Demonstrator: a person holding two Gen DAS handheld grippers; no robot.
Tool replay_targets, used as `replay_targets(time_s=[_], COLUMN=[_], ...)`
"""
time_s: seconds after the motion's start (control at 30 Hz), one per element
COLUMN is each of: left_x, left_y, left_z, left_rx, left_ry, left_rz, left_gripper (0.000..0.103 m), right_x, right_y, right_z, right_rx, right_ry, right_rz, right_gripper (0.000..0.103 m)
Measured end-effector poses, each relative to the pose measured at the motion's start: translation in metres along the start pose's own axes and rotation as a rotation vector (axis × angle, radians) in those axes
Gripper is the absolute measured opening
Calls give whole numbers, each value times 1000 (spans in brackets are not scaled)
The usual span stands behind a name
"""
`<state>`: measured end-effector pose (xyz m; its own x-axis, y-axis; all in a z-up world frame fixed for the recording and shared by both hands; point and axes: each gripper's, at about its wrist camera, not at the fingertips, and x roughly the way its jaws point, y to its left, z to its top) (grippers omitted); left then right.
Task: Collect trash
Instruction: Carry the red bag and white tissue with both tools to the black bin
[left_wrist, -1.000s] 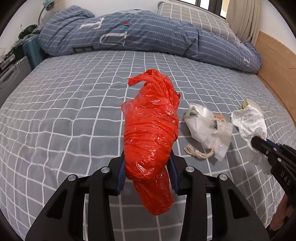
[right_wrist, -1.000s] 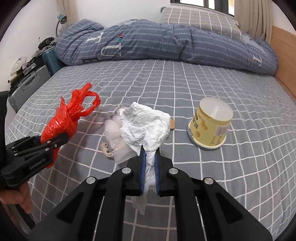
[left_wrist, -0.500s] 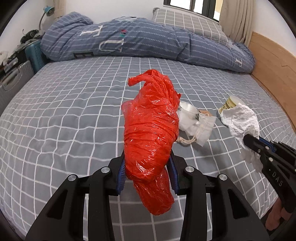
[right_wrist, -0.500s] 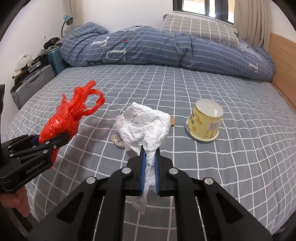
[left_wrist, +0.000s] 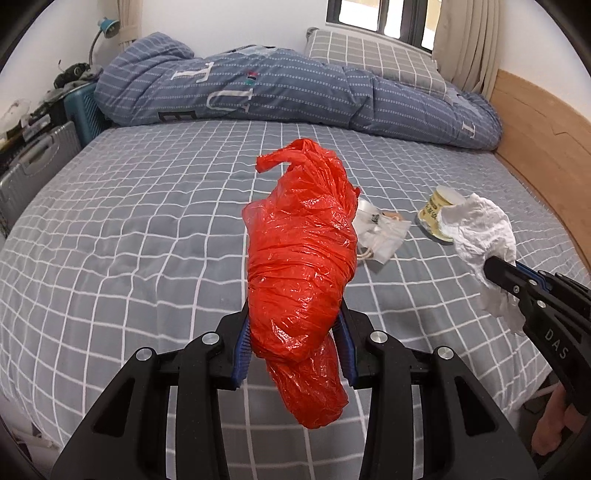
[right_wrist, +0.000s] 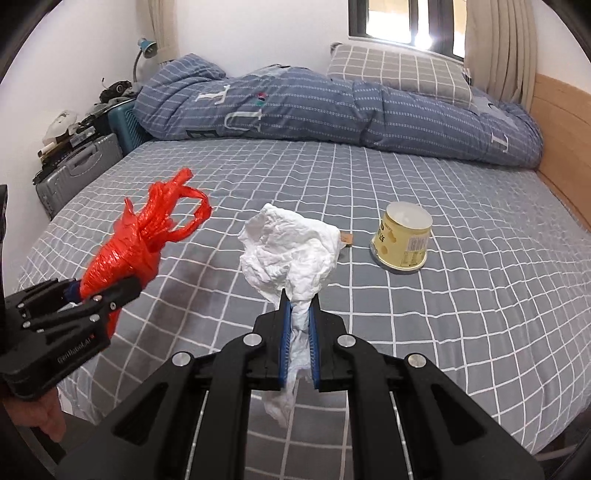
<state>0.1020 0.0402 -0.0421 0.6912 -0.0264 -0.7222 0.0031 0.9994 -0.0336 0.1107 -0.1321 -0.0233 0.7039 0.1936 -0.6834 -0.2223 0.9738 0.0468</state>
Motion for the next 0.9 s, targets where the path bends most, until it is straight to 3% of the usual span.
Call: replay_targets(time_s=[0.9], left_x=[-55], left_y=[-10], left_z=[-66], left_rx=[-49], left_ry=[13], left_rz=[-8], left_gripper=[37], right_x=[-49], right_y=[9], right_z=[-50], right_rx=[3], right_ry=[39], right_rz=[8], right_gripper=[8])
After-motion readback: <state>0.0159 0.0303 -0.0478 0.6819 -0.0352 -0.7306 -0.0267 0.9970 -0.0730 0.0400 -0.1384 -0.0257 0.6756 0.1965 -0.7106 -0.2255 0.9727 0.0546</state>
